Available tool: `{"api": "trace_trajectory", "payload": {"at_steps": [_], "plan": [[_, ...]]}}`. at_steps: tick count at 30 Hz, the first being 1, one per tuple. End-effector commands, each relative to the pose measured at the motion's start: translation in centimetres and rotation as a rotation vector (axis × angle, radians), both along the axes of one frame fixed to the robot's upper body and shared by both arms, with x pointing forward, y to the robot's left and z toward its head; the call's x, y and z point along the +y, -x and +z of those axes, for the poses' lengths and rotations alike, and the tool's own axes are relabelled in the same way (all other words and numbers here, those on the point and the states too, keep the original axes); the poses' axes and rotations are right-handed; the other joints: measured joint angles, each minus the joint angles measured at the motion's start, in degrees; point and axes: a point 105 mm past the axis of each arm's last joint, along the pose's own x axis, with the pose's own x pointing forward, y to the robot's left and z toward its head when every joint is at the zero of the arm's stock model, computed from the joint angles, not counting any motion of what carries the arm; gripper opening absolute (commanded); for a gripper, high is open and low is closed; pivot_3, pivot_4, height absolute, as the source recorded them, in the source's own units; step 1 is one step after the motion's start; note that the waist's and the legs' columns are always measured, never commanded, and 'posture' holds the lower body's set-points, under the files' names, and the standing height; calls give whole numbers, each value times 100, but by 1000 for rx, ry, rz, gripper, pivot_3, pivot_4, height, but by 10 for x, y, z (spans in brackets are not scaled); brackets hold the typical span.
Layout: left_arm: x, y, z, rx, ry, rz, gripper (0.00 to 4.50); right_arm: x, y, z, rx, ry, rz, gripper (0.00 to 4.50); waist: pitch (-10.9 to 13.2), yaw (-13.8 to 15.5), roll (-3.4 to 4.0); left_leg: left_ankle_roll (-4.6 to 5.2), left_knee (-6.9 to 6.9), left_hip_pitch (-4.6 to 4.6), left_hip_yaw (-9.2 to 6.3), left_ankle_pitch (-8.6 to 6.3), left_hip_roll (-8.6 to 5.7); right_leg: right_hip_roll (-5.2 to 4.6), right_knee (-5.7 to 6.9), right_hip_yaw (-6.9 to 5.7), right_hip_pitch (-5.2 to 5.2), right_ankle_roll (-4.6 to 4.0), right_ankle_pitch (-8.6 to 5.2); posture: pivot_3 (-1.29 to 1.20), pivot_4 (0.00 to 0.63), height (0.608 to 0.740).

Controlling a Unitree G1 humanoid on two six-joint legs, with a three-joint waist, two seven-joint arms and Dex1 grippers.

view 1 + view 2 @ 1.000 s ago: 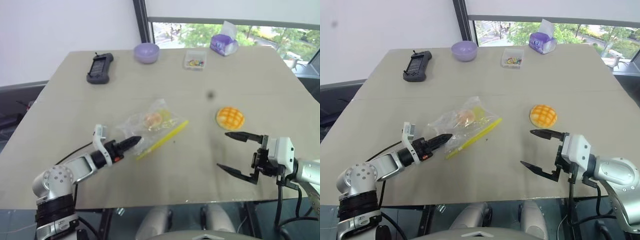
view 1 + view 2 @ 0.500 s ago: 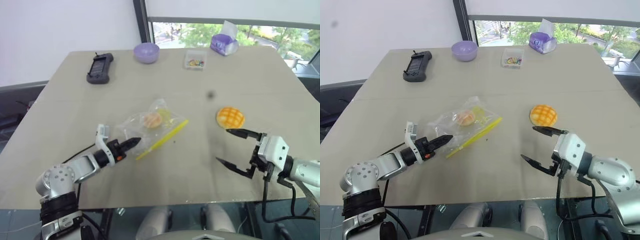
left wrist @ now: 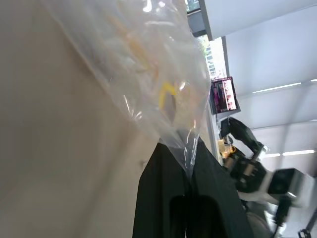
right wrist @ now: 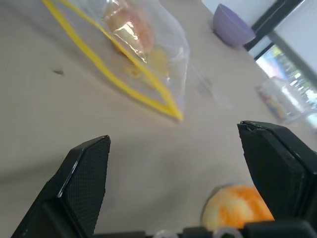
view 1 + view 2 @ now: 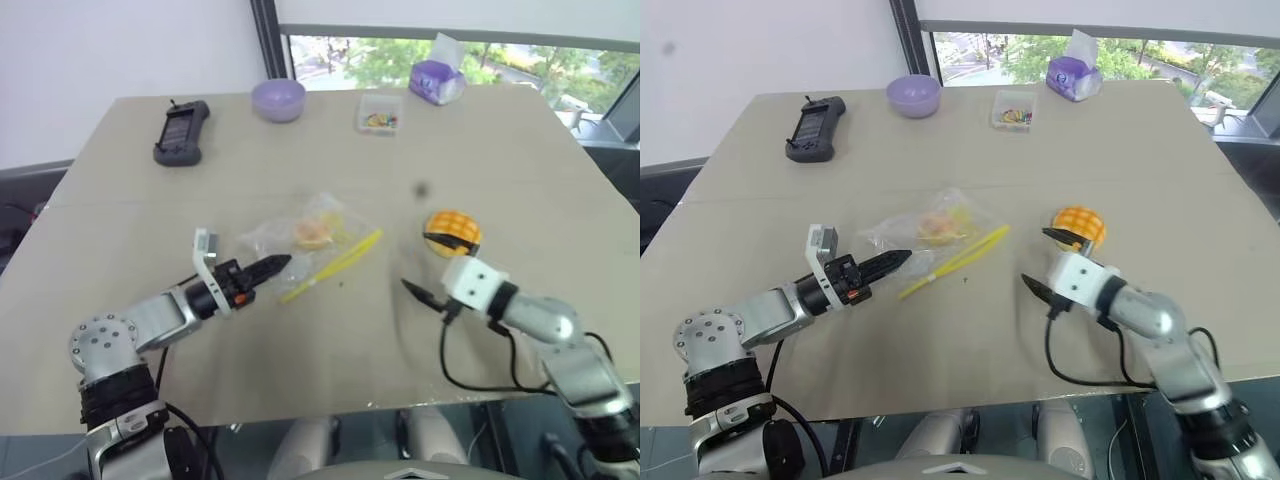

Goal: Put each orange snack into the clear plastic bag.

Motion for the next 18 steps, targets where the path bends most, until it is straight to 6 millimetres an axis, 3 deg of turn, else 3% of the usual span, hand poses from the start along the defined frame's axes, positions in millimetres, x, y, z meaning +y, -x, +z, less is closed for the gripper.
{"api": "trace_trajectory", "payload": {"at_steps": [1,4,10,18], "plan": [[-5,0,22,-64,29,-14,18,7,-18,11,-197,97,-21,4500,0,-13,0,-1,10,-26,1,1,-1,0,8,1,-20,0,1,0,150,740],[-12,-1,29,-75,41,-19,18,14,-31,12,-287,159,-34,4500,0,-16,0,-1,12,-36,2,1,-2,0,7,1,-30,-1,1,0,150,740],[-24,-2,44,-73,87,-17,18,40,-39,2,-317,213,13,4500,0,-21,-1,-2,12,-37,3,1,-1,2,7,3,-31,-1,1,0,150,740],[-35,-2,55,-67,113,-11,18,45,-55,1,-309,182,-29,4500,-2,-33,-3,-2,12,-35,10,2,-1,6,9,7,-31,-1,1,0,150,740]]}}
